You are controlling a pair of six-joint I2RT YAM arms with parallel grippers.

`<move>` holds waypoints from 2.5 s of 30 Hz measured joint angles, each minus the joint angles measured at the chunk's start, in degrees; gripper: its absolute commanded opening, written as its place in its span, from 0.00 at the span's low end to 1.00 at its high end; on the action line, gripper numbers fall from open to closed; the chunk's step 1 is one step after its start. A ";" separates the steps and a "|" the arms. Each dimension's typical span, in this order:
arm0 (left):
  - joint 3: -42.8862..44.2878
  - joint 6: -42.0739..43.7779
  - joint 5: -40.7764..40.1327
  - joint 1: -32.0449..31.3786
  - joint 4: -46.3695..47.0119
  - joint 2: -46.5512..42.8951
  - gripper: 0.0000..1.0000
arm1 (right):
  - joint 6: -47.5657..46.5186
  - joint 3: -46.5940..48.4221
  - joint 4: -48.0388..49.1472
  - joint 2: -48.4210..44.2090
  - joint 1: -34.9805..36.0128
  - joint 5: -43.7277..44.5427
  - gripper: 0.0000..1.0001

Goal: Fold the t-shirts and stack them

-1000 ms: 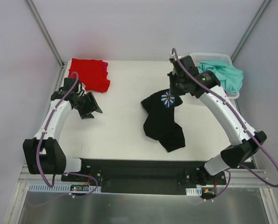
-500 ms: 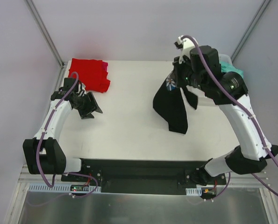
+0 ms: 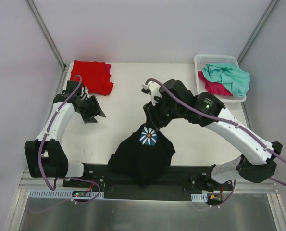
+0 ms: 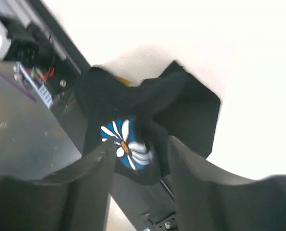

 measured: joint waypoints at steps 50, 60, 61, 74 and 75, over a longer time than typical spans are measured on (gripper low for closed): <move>-1.18 1.57 -0.02 0.00 0.24 0.09 0.54 | 4.35 -33.90 24.92 18.58 -17.35 -8.33 0.52; -1.18 2.51 -0.04 0.00 -0.26 0.07 0.54 | 1.46 -26.45 23.80 23.96 -20.81 -7.74 0.42; -1.18 2.54 -0.04 0.00 -0.28 0.07 0.54 | 1.20 -26.32 23.76 24.09 -20.92 -7.65 0.42; -1.18 2.56 -0.02 0.00 -0.31 0.09 0.54 | 0.00 -28.98 22.97 24.74 -20.94 -8.39 0.38; -1.18 2.56 -0.02 0.00 -0.33 0.09 0.54 | 0.00 -29.03 22.95 24.74 -20.94 -8.61 0.31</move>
